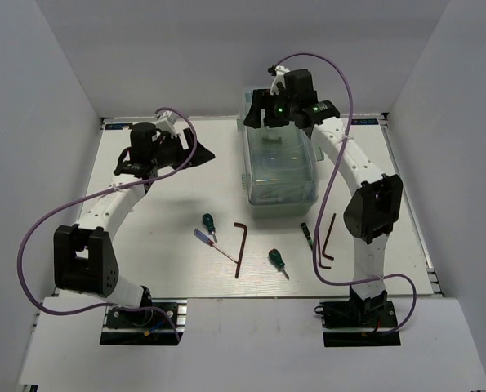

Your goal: Sort the tools into containers

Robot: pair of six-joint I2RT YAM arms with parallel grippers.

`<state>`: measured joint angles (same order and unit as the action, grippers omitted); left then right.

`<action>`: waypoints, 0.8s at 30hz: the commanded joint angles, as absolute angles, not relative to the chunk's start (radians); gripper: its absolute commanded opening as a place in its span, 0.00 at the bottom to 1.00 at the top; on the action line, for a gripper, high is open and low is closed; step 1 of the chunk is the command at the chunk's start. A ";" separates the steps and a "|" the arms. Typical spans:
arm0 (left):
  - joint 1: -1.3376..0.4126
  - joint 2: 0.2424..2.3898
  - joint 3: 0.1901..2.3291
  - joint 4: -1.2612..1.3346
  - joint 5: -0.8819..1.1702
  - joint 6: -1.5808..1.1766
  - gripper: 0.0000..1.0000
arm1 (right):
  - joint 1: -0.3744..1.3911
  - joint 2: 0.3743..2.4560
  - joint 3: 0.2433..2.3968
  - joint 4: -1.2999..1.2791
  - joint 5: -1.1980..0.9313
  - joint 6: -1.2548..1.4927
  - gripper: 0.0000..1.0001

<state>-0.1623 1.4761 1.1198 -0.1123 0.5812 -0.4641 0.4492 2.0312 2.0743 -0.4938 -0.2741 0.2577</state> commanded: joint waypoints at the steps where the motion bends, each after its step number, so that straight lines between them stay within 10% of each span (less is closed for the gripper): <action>1: -0.169 1.420 1.106 -0.086 0.606 -0.469 0.86 | 0.457 2.008 2.097 -0.474 -0.101 0.278 0.79; 24: -0.187 1.543 1.339 0.095 0.716 -0.586 0.86 | 0.437 1.953 1.963 -0.416 -0.405 0.440 0.68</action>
